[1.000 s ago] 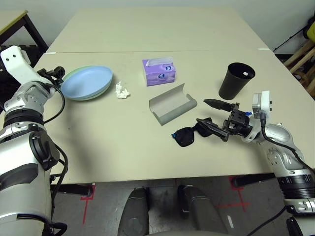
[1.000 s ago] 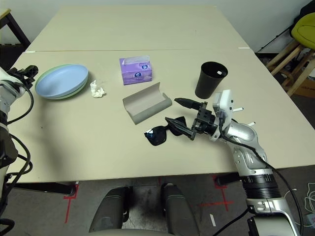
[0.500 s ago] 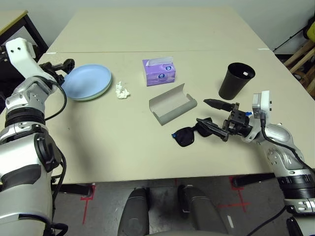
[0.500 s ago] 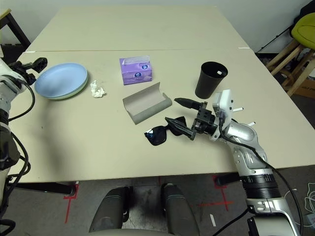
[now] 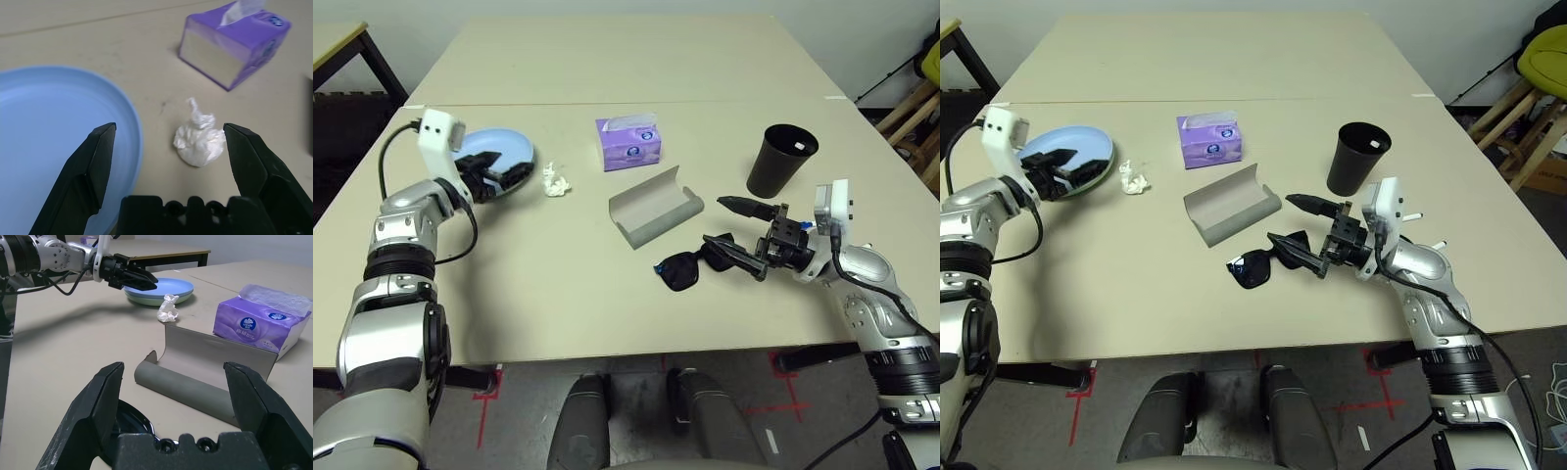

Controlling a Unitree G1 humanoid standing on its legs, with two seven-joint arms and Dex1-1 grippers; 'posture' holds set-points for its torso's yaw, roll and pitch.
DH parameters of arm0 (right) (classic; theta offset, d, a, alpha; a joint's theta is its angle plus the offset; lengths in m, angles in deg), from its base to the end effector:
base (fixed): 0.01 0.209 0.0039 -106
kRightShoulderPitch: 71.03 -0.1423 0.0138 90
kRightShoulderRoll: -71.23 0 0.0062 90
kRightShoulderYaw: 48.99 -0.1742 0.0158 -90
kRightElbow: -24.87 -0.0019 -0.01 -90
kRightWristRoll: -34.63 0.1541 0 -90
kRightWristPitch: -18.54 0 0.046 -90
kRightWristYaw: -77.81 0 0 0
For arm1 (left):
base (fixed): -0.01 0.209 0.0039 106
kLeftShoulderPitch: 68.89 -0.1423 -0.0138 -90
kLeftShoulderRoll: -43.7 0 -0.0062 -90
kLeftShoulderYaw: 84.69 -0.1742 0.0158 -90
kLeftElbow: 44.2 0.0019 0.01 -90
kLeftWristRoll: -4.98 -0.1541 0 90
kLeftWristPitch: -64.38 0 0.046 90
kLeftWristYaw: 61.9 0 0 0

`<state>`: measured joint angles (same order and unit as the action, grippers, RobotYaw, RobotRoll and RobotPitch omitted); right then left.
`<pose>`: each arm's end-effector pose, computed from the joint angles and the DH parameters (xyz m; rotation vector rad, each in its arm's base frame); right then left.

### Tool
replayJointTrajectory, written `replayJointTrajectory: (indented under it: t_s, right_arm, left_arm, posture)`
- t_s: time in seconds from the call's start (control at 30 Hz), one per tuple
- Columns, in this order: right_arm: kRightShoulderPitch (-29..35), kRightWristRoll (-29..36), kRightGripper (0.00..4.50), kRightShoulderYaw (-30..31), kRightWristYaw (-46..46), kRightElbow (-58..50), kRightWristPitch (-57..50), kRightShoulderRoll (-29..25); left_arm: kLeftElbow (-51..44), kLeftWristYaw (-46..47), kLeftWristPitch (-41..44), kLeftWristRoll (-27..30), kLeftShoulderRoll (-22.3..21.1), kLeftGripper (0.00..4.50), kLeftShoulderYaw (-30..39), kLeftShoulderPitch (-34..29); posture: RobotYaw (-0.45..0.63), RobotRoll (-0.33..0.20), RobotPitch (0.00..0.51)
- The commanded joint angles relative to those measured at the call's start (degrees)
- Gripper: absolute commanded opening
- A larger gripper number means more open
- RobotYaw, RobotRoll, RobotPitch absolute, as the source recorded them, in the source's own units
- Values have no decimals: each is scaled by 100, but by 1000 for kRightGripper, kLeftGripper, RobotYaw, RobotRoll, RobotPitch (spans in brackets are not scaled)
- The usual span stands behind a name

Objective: Organize and tidy the items on the table.

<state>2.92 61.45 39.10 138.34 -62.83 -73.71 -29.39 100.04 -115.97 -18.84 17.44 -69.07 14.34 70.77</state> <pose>0.2664 -0.2218 0.1329 -0.1023 -0.1944 1.0830 0.3262 0.3206 0.1780 0.1135 0.1277 -0.5239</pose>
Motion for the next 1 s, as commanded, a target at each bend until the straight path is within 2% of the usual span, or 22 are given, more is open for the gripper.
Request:
replayJointTrajectory:
  t_s: [0.03,0.33,0.63,1.0]
  right_arm:
    - [104,-24,4500,-21,25,-67,7,-64]
    - [81,-31,4500,3,-1,-94,-16,-52]
    - [52,-19,4500,7,-35,-168,-79,-53]
    - [121,-9,4500,-9,-40,-237,-76,-44]
  left_arm:
    - [-136,-195,-256,-85,77,4470,-97,-88]
    - [-120,-248,-673,-131,336,4470,-165,-191]
    - [54,-381,-703,-273,446,4470,-331,-139]
    - [552,-77,-653,-485,582,4470,-399,126]
  posture:
    - [104,0,140]
    - [104,0,143]
    - [104,0,144]
    - [95,0,148]
